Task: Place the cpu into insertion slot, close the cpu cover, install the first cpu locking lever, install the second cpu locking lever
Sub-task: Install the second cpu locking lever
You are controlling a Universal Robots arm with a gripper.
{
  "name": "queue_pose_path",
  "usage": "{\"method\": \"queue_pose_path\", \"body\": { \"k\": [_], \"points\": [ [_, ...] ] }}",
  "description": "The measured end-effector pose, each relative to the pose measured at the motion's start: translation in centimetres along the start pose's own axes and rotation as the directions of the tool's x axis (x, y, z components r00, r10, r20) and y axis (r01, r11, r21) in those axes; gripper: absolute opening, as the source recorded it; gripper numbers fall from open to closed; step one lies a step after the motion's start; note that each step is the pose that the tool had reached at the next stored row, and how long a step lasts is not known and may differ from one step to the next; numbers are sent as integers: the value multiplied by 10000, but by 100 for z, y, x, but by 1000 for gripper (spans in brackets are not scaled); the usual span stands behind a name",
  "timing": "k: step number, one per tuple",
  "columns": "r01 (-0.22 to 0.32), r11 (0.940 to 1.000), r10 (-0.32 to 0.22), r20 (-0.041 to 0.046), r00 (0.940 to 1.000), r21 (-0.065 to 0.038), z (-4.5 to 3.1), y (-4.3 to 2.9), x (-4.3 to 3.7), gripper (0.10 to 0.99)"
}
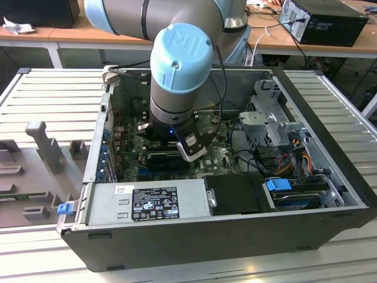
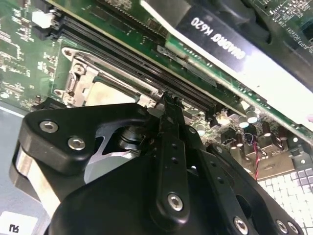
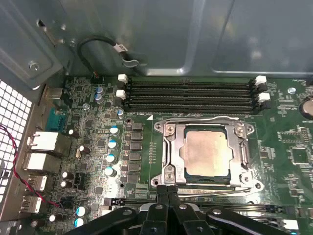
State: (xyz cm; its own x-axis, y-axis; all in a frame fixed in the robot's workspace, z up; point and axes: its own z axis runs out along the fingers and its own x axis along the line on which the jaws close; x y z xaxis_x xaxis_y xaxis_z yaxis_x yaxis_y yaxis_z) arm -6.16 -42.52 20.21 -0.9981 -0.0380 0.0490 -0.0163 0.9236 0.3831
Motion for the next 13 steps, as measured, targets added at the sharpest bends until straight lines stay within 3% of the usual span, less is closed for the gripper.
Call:
{"method": "queue_pose_path", "body": {
  "k": [13],
  "points": [
    [-5, 10000, 5, -14, 10000, -7, 83, 16, 8, 106]
  ]
}}
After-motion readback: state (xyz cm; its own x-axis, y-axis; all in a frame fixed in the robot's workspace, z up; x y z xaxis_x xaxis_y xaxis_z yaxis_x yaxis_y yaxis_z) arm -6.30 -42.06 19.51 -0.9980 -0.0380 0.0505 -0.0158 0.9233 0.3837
